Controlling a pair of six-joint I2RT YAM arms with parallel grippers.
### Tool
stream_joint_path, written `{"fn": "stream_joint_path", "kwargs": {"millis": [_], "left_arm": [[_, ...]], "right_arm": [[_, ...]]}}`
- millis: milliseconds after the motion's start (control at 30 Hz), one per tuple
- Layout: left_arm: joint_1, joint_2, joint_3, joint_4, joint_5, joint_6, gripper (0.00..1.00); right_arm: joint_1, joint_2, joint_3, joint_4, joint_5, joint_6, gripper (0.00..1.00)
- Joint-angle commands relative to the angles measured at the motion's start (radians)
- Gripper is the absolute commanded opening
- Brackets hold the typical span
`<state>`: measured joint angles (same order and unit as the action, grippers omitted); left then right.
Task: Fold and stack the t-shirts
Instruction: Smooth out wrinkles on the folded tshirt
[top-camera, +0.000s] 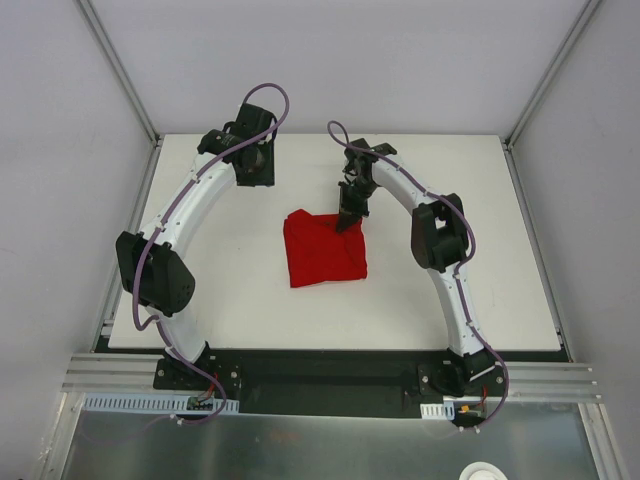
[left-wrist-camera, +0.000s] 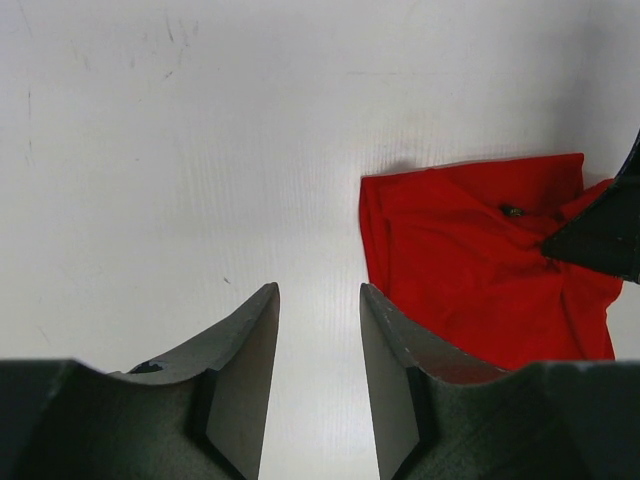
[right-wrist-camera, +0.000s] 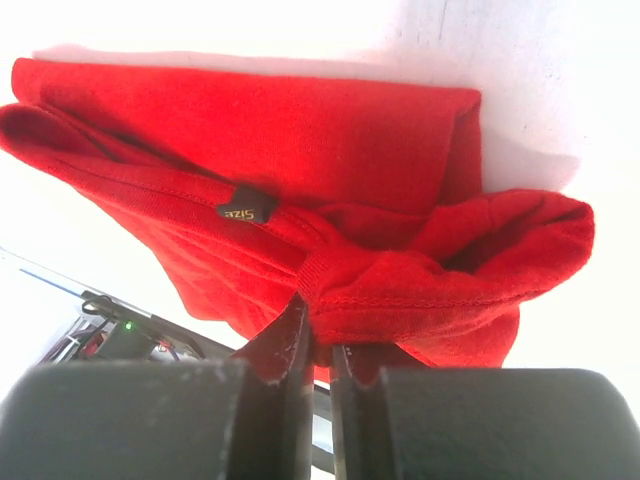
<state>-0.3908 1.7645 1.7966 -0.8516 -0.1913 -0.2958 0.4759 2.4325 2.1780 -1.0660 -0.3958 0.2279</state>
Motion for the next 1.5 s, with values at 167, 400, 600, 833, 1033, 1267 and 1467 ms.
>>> {"fn": "stream_joint_path", "kwargs": {"millis": [167,400,600,833,1033,1267,1467], "left_arm": [[0.007,-0.028,0.012,-0.012,0.029,0.021,0.38],[0.006,-0.011,0.006,-0.014,0.067,0.014,0.37],[0.006,0.004,0.004,-0.012,0.09,0.014,0.37],[0.004,0.019,0.007,-0.014,0.122,0.017,0.36],[-0.003,0.02,0.017,-0.014,0.141,0.02,0.35],[-0.022,0.019,0.024,-0.012,0.173,0.026,0.35],[-0.051,0.073,0.041,-0.01,0.257,0.046,0.08]], "right_arm": [[0.001,-0.069,0.032,0.024,0.012,0.021,0.05],[0.003,-0.128,-0.012,0.11,0.031,0.033,0.05],[0.003,-0.171,-0.021,0.164,0.034,0.022,0.05],[-0.006,-0.141,0.017,0.179,0.0,0.027,0.11],[-0.002,-0.112,-0.006,0.207,-0.024,0.025,0.5],[0.0,-0.162,-0.066,0.202,0.009,-0.01,1.0],[0.001,-0.274,-0.138,0.187,0.044,-0.03,0.98]]}}
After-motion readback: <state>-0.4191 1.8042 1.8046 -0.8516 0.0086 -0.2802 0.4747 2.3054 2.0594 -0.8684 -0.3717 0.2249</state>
